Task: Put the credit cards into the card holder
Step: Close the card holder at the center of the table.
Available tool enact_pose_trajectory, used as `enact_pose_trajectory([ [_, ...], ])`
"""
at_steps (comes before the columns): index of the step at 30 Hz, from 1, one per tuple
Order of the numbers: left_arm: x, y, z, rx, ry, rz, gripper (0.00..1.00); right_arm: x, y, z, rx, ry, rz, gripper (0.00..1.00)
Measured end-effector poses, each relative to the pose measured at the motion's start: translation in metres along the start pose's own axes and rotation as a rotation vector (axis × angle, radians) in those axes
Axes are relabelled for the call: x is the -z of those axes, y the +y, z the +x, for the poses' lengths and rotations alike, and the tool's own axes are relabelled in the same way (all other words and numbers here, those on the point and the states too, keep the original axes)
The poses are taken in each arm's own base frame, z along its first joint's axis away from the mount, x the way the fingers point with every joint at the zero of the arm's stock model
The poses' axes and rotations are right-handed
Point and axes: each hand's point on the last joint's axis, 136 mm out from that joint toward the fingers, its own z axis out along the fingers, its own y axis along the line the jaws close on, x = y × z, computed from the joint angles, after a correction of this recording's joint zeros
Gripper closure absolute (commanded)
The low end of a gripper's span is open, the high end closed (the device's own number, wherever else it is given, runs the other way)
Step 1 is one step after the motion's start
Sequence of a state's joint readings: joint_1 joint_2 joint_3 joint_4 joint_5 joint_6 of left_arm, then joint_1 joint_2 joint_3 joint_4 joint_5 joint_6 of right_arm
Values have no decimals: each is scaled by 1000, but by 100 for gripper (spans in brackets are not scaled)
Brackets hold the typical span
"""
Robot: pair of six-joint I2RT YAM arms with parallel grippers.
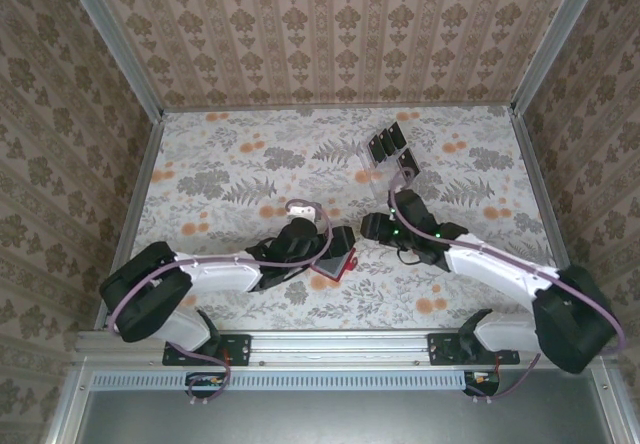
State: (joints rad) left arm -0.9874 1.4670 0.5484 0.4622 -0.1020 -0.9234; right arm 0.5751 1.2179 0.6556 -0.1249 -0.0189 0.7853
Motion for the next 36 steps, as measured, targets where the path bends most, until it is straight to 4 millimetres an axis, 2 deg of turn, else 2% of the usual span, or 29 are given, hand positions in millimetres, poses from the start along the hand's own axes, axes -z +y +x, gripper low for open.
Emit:
enact_pose_trajectory([
  [3, -2, -2, 5, -4, 8, 5, 0, 15, -16, -8, -32, -41, 24, 42],
  [7, -1, -10, 10, -11, 6, 17, 0, 23, -40, -4, -65, -42, 70, 41],
  [11, 3, -21, 22, -26, 7, 28, 0, 25, -47, 1, -70, -26, 89, 41],
  [18, 6, -33, 40, -30, 5, 32, 0, 24, -46, 7, -69, 1, 75, 40],
  [25, -3, -18, 54, -14, 5, -16, 0, 24, -41, 12, -70, 28, 46, 40],
  [31, 1, -16, 49, -6, -22, -19, 0, 28, -35, 16, -78, 40, 4, 40],
  [36, 12, -17, 30, 4, -59, -17, 0, 27, -23, 32, -72, 83, -35, 44],
])
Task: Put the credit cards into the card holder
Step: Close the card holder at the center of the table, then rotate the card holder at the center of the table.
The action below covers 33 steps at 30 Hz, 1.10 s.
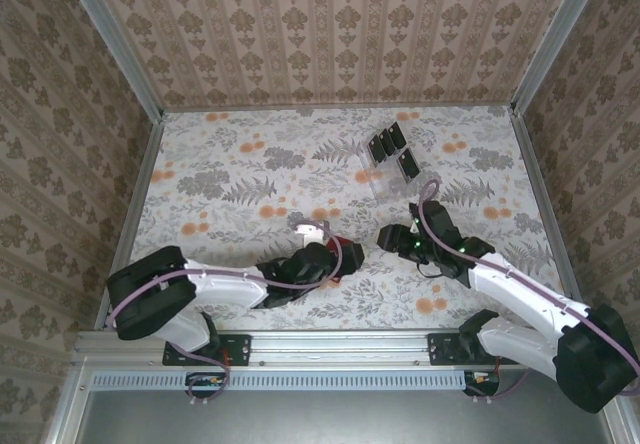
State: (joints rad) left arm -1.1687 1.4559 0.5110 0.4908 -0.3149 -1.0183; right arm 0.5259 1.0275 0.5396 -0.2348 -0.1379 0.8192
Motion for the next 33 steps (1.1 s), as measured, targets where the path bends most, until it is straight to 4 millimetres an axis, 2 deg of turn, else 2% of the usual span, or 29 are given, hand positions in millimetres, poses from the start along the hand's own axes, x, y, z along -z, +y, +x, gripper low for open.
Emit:
enact_pose_trajectory([
  [8, 23, 5, -51, 23, -90, -6, 0, -8, 42, 47, 98, 105, -76, 56],
  [13, 40, 20, -76, 41, -133, -32, 0, -13, 73, 58, 148, 121, -108, 60],
  [17, 51, 37, -92, 48, -151, -73, 0, -24, 100, 65, 178, 134, -130, 62],
  [20, 57, 50, -98, 50, -150, -105, 0, -38, 114, 79, 214, 166, -132, 63],
  [25, 62, 65, -99, 47, -131, -136, 0, -65, 126, 108, 268, 236, -119, 64],
  [29, 63, 71, -95, 42, -107, -150, 0, -81, 126, 128, 292, 295, -110, 65],
  [33, 62, 72, -94, 34, -95, -149, 0, -92, 118, 141, 300, 339, -88, 65],
])
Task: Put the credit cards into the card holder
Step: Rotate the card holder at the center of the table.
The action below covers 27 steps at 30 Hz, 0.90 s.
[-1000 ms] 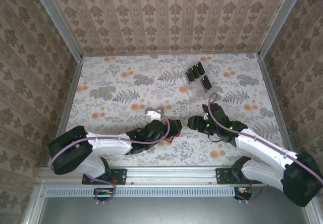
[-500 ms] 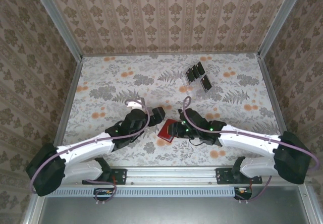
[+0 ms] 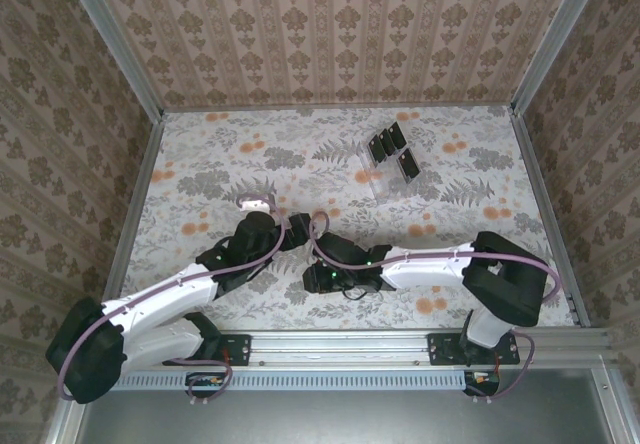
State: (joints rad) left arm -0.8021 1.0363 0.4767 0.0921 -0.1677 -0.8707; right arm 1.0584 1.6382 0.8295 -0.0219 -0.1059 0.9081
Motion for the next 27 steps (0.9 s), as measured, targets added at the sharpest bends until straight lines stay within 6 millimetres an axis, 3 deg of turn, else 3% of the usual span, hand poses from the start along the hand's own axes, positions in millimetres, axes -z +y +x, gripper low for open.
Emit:
enact_pose_trajectory([
  [8, 0, 0, 1, -9, 9, 6, 0, -5, -12, 3, 4, 12, 26, 65],
  [15, -3, 1, 4, -11, 24, 2, 0, -5, -37, -3, -24, 4, 65, 65],
  [27, -8, 1, 9, -14, 46, -5, 0, 10, -68, -24, -57, -43, 94, 65],
])
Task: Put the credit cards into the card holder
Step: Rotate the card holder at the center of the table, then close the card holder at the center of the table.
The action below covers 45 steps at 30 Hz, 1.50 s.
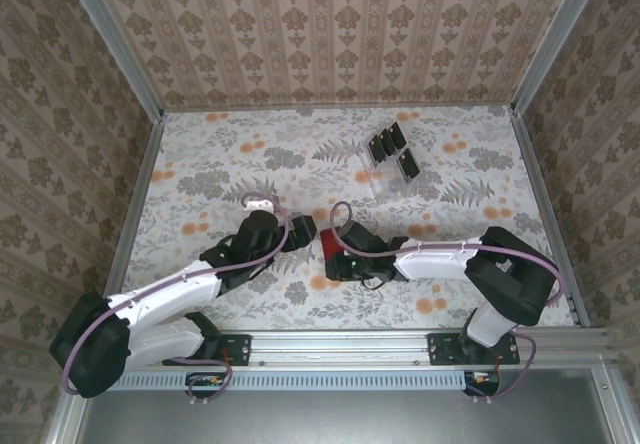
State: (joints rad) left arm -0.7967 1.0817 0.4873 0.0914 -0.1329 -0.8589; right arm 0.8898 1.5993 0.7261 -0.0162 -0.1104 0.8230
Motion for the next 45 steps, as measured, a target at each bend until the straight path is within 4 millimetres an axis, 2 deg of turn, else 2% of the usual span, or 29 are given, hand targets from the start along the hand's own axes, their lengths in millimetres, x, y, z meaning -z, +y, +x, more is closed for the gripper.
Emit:
enact_pose_trajectory([
  [6, -2, -3, -1, 0, 6, 4, 0, 5, -14, -7, -10, -8, 22, 66],
  [13, -6, 0, 3, -10, 21, -10, 0, 17, -10, -7, 1, 3, -3, 66],
  [16, -6, -3, 0, -23, 27, -15, 0, 33, 0, -11, 14, -14, -39, 65],
  [22, -11, -12, -8, -76, 63, -52, 0, 86, 23, -31, 49, -122, -105, 65],
  [26, -21, -10, -8, -127, 111, -106, 0, 102, 21, -43, 50, -175, -98, 67],
  [31, -32, 1, -2, -192, 173, -175, 0, 96, 12, -42, 46, -157, -64, 75],
  [39, -37, 14, 4, -236, 215, -229, 0, 63, -5, -36, 42, -89, 3, 79],
  [45, -40, 18, 9, -255, 236, -240, 0, 46, -17, -41, 22, -81, 29, 81],
])
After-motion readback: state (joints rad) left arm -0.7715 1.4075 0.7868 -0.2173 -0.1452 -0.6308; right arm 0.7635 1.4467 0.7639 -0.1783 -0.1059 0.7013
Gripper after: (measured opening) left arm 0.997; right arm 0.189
